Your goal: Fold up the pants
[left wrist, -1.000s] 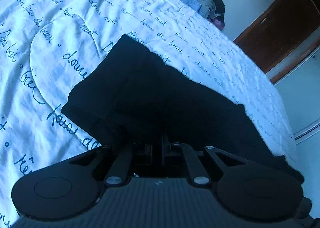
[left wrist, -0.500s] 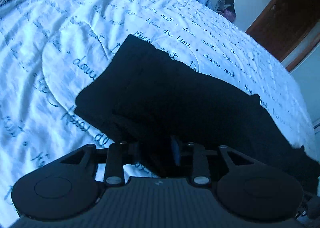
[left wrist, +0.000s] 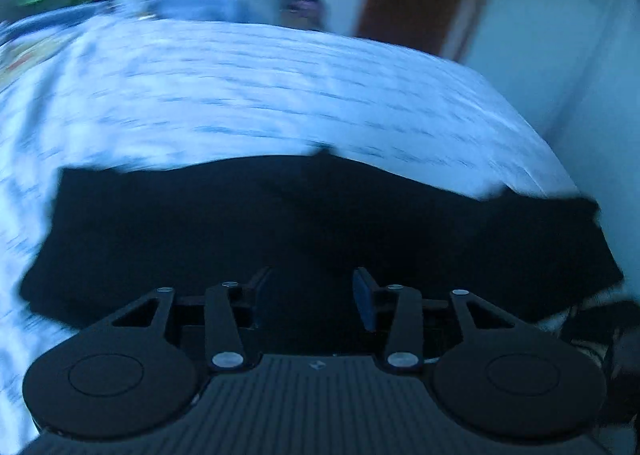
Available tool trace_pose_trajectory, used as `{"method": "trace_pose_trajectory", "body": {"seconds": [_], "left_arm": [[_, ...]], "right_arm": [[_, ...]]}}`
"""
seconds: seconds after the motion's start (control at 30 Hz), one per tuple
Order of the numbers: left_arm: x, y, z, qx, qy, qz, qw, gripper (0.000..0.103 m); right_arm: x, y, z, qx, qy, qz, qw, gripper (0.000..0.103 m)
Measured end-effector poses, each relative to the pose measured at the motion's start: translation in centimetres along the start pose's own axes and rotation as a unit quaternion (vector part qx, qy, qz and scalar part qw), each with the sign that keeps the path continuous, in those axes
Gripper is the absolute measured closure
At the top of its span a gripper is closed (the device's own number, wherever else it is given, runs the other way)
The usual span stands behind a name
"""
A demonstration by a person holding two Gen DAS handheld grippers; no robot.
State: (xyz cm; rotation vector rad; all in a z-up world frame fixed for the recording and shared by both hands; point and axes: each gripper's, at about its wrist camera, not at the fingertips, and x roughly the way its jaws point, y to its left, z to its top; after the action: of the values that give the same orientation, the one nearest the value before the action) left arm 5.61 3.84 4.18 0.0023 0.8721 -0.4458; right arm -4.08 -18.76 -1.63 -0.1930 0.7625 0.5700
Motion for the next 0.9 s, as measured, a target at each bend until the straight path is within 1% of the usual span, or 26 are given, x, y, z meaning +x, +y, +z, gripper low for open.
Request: {"method": "trace_pose_trajectory", "body": {"seconds": [0.07,0.1,0.13,0.17,0.2,0.23,0.27,0.3,0.33,0.37,0.43,0.47,0.5,0.57,0.63,0.7,0.73,0.77,0.83,0.9], "left_arm": [[1.8,-2.3,0.2,0.022,0.012,-0.022,0.9995,0.056],[2.6,-3.2,0.2,0.031,0.018,-0.036,0.9987,0.056],[3.4,-4.2,0.1,0.039,0.022,-0.049,0.9978,0.055],[4.3,-5.3,0.1,0.049,0.029,-0.057,0.9967,0.053],[5.1,-6.1,-0.2,0.057,0.035,-0.06,0.9959,0.053],[6.0,-6.9,-0.5,0.068,0.045,-0.064,0.9946,0.053],[7.0,-7.6,-1.0,0.08,0.059,-0.067,0.9928,0.053],[7.6,-8.2,-1.4,0.088,0.072,-0.066,0.9913,0.056],[8.0,-8.7,-1.9,0.097,0.082,-0.068,0.9895,0.057],[8.0,-9.2,-2.1,0.106,0.081,-0.074,0.9883,0.057],[7.5,-10.0,-2.3,0.126,0.068,-0.094,0.9853,0.056],[7.4,-10.6,-2.2,0.137,0.059,-0.104,0.9834,0.055],[7.3,-11.3,-2.1,0.151,0.049,-0.115,0.9806,0.053],[7.4,-12.9,-2.1,0.182,0.039,-0.134,0.9733,0.049],[8.0,-14.6,-2.3,0.212,0.037,-0.148,0.9654,0.048],[8.5,-15.5,-3.0,0.23,0.04,-0.151,0.9605,0.048],[8.9,-16.0,-3.3,0.236,0.041,-0.152,0.9588,0.048],[9.6,-16.4,-3.5,0.241,0.045,-0.153,0.9574,0.048],[10.4,-16.8,-3.9,0.249,0.046,-0.149,0.9558,0.049],[11.0,-17.4,-4.4,0.258,0.039,-0.143,0.9548,0.049]], "right_arm": [[-1.8,-1.9,-1.0,0.053,-0.023,-0.017,0.998,0.071],[-2.6,-3.1,-1.6,0.086,-0.039,-0.032,0.995,0.067],[-3.4,-4.3,-2.3,0.126,-0.055,-0.049,0.989,0.064],[-4.0,-5.6,-3.0,0.167,-0.069,-0.062,0.982,0.055],[-4.4,-7.0,-3.9,0.212,-0.087,-0.066,0.971,0.044],[-4.7,-8.4,-4.8,0.258,-0.104,-0.061,0.959,0.04],[-4.8,-9.5,-5.8,0.301,-0.115,-0.05,0.945,0.039],[-4.7,-10.6,-6.8,0.342,-0.119,-0.034,0.931,0.039],[-4.4,-11.3,-7.7,0.376,-0.115,-0.015,0.919,0.039],[-4.4,-11.7,-8.5,0.394,-0.115,0.0,0.912,0.039],[-5.0,-11.7,-9.4,0.406,-0.133,0.015,0.904,0.039],[-5.3,-12.0,-9.8,0.418,-0.141,0.017,0.897,0.036],[-5.6,-12.6,-10.2,0.434,-0.152,0.013,0.888,0.033],[-6.2,-14.4,-10.7,0.47,-0.174,0.002,0.865,0.033],[-7.1,-16.2,-11.4,0.496,-0.194,-0.016,0.846,0.033],[-7.7,-17.8,-11.7,0.518,-0.199,-0.03,0.831,0.033],[-7.8,-18.3,-11.5,0.528,-0.196,-0.034,0.826,0.033],[-8.1,-19.0,-11.4,0.533,-0.192,-0.037,0.823,0.032],[-8.4,-20.2,-11.1,0.534,-0.18,-0.039,0.825,0.032],[-8.4,-21.0,-10.1,0.535,-0.162,-0.045,0.828,0.031]]}}
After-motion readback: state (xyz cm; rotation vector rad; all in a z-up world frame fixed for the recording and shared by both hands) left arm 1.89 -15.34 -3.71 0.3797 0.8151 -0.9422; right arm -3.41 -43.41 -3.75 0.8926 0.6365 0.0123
